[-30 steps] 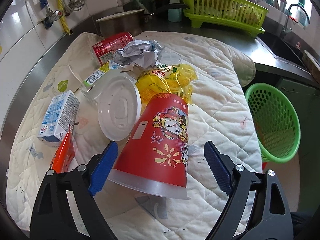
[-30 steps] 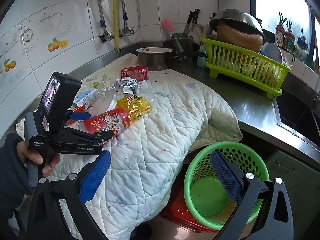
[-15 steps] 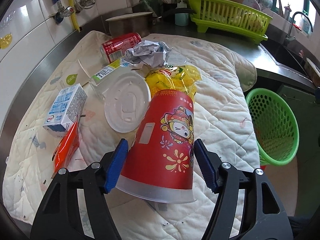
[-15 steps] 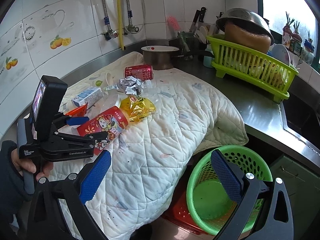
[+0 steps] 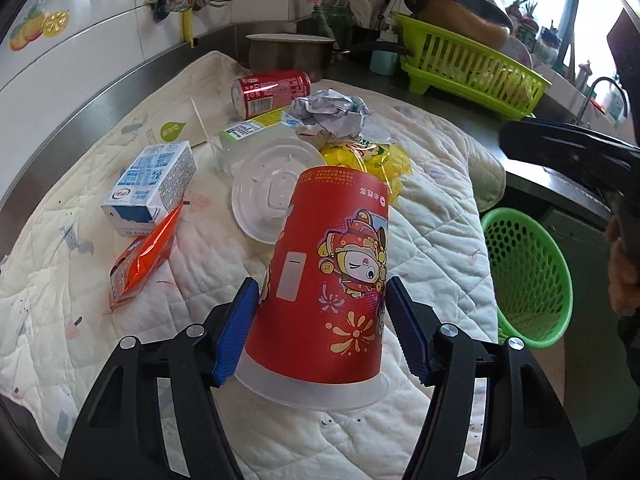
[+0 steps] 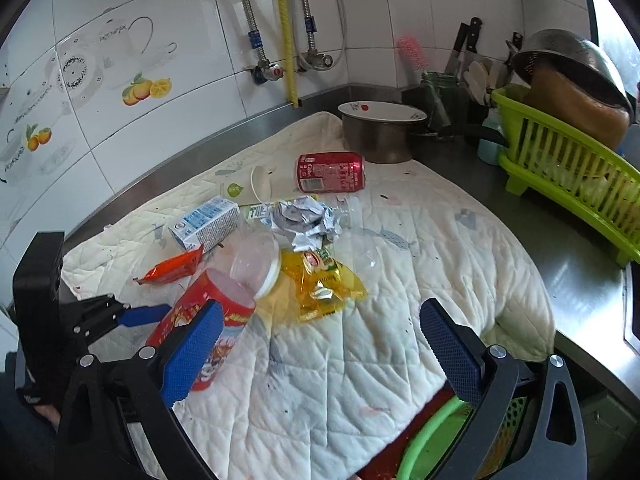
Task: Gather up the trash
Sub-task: 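Lift the red cup with the left tool while the right tool grasps crumpled foil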
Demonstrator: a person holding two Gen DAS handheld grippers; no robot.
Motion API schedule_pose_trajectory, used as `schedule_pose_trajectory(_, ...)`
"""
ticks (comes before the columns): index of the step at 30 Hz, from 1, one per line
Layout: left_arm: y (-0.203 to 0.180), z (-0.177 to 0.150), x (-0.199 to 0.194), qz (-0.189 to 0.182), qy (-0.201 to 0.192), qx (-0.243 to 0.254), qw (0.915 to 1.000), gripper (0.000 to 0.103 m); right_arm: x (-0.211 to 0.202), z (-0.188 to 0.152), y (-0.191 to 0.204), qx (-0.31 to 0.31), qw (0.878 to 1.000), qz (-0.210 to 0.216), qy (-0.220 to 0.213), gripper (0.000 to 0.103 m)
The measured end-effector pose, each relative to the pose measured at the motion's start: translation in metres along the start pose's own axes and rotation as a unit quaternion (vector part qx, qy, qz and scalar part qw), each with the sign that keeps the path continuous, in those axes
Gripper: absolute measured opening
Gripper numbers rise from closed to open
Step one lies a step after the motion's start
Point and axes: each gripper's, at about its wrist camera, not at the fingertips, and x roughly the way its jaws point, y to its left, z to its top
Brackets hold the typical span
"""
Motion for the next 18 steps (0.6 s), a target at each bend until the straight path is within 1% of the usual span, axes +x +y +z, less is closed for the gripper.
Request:
schedule_pose_trajectory(3, 0.007, -0.004, -0.003, -0.006, -0.008, -0.022, 0.9997, 0.064, 0.024, 0.022, 0.001, -0.003, 1.000, 0.021, 0.004, 0.094)
schedule_pose_trajectory(5, 0.011, -0.006, -0.005, -0.008, -0.013, -0.031, 0.9994, 0.063, 0.043, 0.037, 0.003, -0.019, 1.000, 0.021, 0.008, 0.089)
schedule_pose_trajectory(6, 0.013, -0.007, -0.006, -0.009, -0.016, -0.035, 0.9992, 0.063, 0.052, 0.042, 0.003, -0.026, 0.999, 0.026, 0.012, 0.085)
schedule_pose_trajectory(9, 0.019, -0.011, -0.008, -0.014, -0.023, -0.049, 0.9984, 0.062, 0.080, 0.055, 0.003, -0.039, 0.998, 0.028, 0.028, 0.082)
schedule_pose_trajectory(10, 0.020, -0.011, -0.009, -0.015, -0.025, -0.054, 0.9981, 0.062, 0.090, 0.059, 0.002, -0.041, 0.998, 0.031, 0.034, 0.079)
schedule_pose_trajectory(14, 0.026, -0.013, -0.010, -0.020, -0.033, -0.071, 0.9967, 0.062, 0.122, 0.070, 0.000, -0.052, 0.997, 0.027, 0.057, 0.076)
schedule_pose_trajectory(17, 0.029, -0.015, -0.011, -0.022, -0.037, -0.080, 0.9959, 0.061, 0.140, 0.073, -0.002, -0.058, 0.995, 0.039, 0.074, 0.069)
schedule_pose_trajectory(18, 0.031, -0.015, -0.011, -0.023, -0.038, -0.084, 0.9954, 0.061, 0.145, 0.074, -0.001, -0.061, 0.994, 0.036, 0.080, 0.064)
